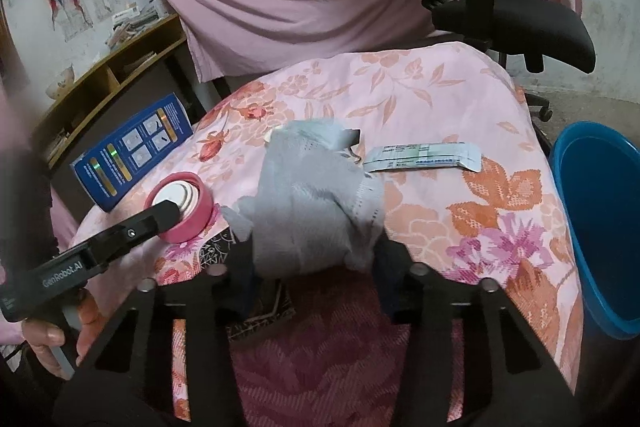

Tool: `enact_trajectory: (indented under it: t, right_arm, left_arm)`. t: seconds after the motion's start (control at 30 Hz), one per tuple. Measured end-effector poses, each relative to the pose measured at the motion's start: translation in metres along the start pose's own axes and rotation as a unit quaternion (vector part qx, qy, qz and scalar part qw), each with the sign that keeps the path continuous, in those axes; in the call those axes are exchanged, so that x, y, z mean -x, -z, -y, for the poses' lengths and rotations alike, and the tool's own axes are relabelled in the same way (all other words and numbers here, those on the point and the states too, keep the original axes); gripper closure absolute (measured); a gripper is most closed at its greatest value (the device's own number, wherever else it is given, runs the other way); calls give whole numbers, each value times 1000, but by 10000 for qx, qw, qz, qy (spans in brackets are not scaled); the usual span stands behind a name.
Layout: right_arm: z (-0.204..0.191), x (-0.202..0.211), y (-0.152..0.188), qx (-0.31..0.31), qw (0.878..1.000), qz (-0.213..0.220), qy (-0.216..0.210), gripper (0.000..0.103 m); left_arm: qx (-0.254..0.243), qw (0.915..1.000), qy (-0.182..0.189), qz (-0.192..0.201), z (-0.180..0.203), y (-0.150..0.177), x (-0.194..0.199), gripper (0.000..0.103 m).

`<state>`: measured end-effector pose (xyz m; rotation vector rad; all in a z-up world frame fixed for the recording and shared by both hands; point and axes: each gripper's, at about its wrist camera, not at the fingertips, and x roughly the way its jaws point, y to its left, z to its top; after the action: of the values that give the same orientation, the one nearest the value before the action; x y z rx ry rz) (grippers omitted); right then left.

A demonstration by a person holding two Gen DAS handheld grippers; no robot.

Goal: Collect trash
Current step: 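Grasp the pink tape roll with the left tool while the right tool grasps the grey sock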

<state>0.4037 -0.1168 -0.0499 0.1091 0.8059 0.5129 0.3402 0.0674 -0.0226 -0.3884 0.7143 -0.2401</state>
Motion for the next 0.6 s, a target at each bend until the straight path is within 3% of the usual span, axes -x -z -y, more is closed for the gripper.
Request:
enact_trajectory:
  t: [0.23, 0.6]
  right_arm:
    - [-5, 10, 1, 163, 9996, 200, -73, 54]
    - [-15, 47, 4, 451, 9915, 1211, -178, 54]
  left_arm:
    - [-174, 9995, 56, 245, 5, 0, 8, 62]
    - [-596, 9901, 1, 1269, 24, 6, 41, 62]
